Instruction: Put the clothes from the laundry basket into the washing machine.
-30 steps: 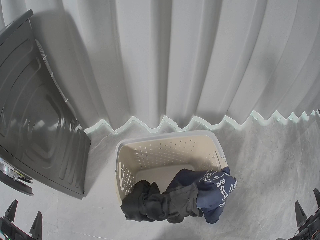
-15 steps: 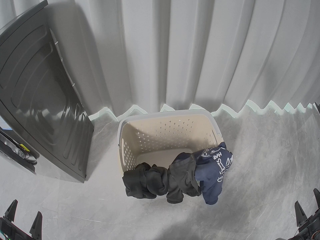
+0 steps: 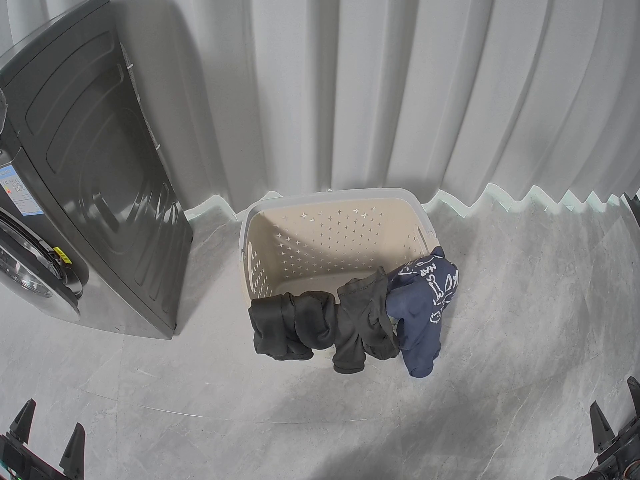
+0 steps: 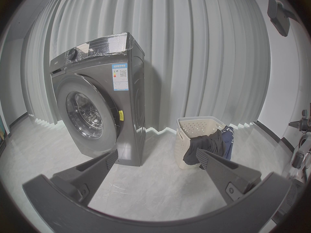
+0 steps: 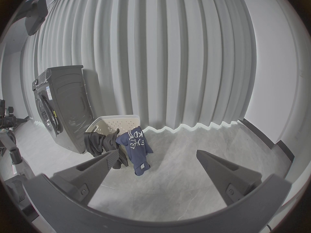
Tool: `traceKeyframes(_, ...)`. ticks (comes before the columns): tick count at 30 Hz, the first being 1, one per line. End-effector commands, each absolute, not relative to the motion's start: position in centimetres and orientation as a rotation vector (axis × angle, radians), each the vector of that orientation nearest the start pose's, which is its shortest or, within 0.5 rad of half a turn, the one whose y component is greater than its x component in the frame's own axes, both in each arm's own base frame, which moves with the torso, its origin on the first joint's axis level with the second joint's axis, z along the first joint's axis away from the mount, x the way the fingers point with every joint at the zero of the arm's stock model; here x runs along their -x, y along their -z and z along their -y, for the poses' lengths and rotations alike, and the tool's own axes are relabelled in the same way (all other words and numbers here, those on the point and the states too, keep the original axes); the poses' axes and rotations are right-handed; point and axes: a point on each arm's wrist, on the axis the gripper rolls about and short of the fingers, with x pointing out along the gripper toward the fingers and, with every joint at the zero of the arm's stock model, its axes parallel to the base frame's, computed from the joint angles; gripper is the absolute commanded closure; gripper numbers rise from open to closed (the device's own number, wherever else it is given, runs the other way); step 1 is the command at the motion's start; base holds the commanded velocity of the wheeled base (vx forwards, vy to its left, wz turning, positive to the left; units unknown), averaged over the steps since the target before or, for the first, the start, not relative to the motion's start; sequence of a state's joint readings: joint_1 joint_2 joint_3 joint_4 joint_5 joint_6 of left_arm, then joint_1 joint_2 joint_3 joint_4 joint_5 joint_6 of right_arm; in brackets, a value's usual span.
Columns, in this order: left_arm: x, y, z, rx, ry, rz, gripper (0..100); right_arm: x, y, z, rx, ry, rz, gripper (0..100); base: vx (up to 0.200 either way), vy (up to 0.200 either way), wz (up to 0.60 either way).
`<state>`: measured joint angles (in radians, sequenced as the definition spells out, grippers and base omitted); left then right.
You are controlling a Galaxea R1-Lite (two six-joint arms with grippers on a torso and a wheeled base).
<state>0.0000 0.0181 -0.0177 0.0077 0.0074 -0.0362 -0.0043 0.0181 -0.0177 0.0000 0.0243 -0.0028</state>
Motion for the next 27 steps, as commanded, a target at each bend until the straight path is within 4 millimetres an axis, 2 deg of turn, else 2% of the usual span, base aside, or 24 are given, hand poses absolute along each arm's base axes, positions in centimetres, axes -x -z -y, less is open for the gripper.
traceKeyframes(1, 2.29, -7.56, -0.02, 0.037, -0.008, -0.006, 0, 2.28, -7.55, -0.07, 0.003, -0.02, 0.0, 0, 0.0, 0.2, 0.0)
traceKeyframes(27, 2.29, -7.56, -0.02, 0.037, -0.008, -0.006, 0, 2.28, -7.55, -0.07, 0.003, -0.02, 0.0, 0, 0.0, 0.2, 0.0)
